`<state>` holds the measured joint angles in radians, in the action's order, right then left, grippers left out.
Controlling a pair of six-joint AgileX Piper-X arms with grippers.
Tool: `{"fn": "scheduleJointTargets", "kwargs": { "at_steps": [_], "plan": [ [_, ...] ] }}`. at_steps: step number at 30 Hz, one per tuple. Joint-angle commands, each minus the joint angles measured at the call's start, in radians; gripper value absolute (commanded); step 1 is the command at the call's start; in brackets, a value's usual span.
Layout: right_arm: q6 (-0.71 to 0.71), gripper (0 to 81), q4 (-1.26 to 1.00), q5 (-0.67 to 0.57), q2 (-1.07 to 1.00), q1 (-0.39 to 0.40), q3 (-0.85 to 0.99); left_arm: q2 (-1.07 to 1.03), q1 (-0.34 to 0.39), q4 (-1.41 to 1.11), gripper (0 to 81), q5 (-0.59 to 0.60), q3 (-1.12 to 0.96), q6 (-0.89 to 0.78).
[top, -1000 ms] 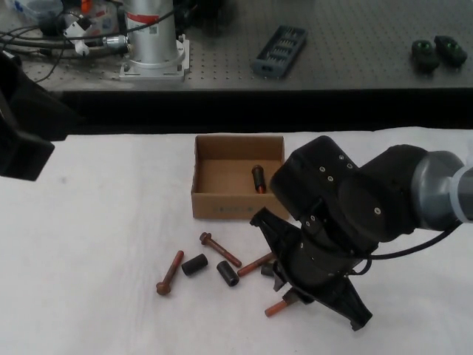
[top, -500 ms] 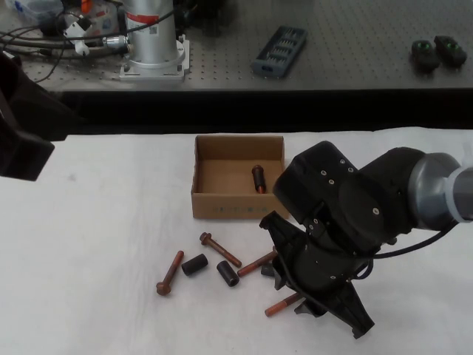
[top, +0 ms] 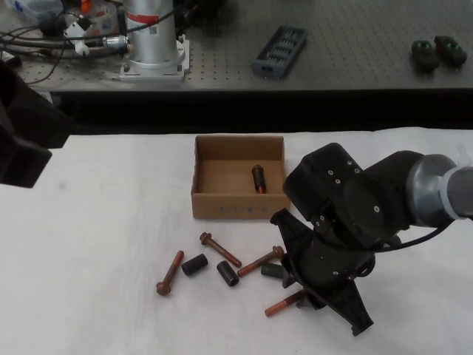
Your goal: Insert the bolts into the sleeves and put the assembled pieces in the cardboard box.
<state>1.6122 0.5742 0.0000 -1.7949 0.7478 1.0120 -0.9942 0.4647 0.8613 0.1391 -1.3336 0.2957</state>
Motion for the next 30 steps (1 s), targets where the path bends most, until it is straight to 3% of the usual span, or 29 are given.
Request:
{"fn": "scheduleJointTargets", "kwargs": {
  "at_steps": [1,8,14,15,21,30],
  "plan": [
    [0.007,25.1,-0.002,-0.031,-0.026,-0.006,0.002,0.012,-0.002,0.006,8.5,-0.007,-0.002,0.004],
    [0.007,22.5,-0.011,-0.037,-0.042,-0.006,0.002,0.012,-0.002,0.006,8.5,-0.007,-0.002,0.004],
    [0.007,0.1,-0.011,-0.063,-0.042,-0.006,0.002,0.012,-0.002,0.006,8.5,-0.007,-0.002,0.004],
    [0.007,3.3,-0.011,-0.063,-0.042,-0.006,0.002,0.012,-0.002,0.006,8.5,-0.007,-0.002,0.004],
    [-0.003,3.7,-0.011,-0.071,-0.042,-0.006,0.002,0.012,-0.002,0.005,8.5,0.005,-0.002,0.002],
    [-0.417,3.7,-0.025,0.032,0.011,-0.003,0.002,0.009,-0.002,-0.057,8.5,0.113,0.083,-0.038]
  ]
}}
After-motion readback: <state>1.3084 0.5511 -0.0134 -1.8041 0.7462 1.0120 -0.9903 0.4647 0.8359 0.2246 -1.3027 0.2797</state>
